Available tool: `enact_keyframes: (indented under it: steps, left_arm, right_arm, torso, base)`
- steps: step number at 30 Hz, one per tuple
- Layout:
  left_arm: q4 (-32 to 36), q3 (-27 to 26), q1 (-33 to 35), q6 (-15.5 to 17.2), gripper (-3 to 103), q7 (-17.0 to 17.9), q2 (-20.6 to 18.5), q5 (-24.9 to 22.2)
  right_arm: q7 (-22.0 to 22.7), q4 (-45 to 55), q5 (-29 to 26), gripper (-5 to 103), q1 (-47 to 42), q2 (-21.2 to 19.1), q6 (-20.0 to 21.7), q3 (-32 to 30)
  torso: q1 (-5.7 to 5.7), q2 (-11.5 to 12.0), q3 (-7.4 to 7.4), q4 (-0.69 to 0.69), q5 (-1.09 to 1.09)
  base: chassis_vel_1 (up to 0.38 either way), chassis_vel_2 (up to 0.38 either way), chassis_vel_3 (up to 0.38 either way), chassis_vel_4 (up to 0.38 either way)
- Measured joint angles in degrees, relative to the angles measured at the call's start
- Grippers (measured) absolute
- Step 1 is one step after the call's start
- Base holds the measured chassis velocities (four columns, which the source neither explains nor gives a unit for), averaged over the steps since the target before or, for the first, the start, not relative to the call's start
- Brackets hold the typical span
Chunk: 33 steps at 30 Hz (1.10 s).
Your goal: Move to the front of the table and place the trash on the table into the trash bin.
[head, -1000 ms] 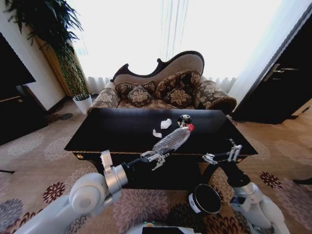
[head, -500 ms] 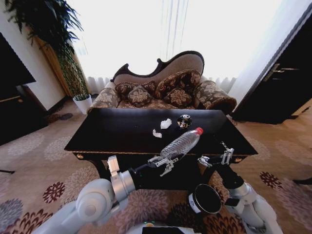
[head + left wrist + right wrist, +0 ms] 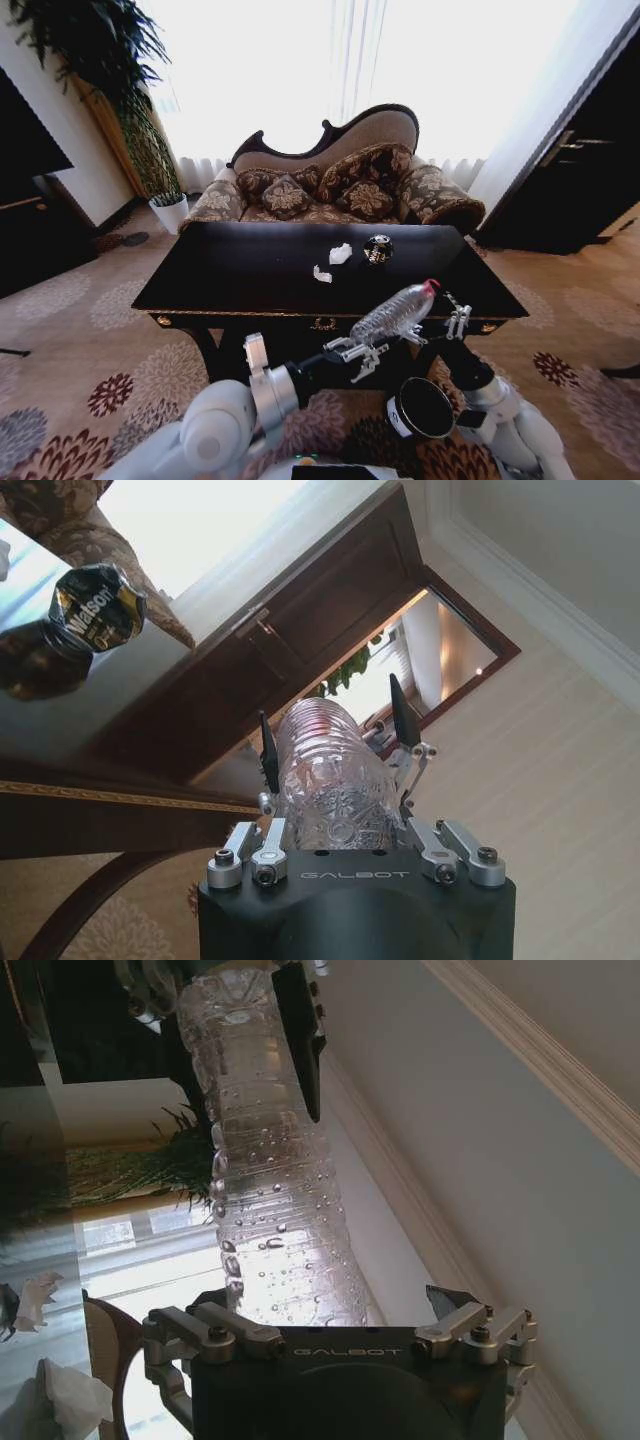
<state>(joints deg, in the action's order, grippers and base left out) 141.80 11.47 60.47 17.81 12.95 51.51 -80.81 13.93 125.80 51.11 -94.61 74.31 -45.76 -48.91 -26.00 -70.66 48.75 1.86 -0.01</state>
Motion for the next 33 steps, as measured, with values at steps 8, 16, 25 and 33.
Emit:
enact_keyframes:
  steps: [8,16,25,33]
  left_arm:
    - [-0.5,1.0,-0.1,-0.3,39,-0.6,0.2,1.5]
    - [-0.5,1.1,-0.3,-0.3,39,-0.6,-0.1,1.7]
    - [-0.2,0.5,0.0,0.2,39,-0.6,-0.5,1.4]
    - [1.0,-1.9,1.3,2.6,55,-1.5,-1.4,2.0]
  right_arm:
    - [-0.1,0.4,-0.3,87,-0.3,0.2,0.1,0.2]
    - [-0.2,0.2,-0.2,60,-0.3,0.3,0.1,0.5]
    - [-0.3,0.0,0.0,38,-0.3,0.5,0.0,0.6]
    - [-0.2,-0.4,-0.2,33,-0.3,0.6,0.0,0.6]
  torso:
    - [0.00,0.0,0.00,0.00,0.00]
    - [0.00,0.0,0.00,0.00,0.00]
    - [0.00,0.0,0.00,0.00,0.00]
    - [0.00,0.0,0.00,0.00,-0.01]
  base:
    - [0.000,0.000,0.000,0.000]
    - [0.000,0.000,0.000,0.000]
    - [0.000,0.000,0.000,0.000]
    - [0.000,0.000,0.000,0.000]
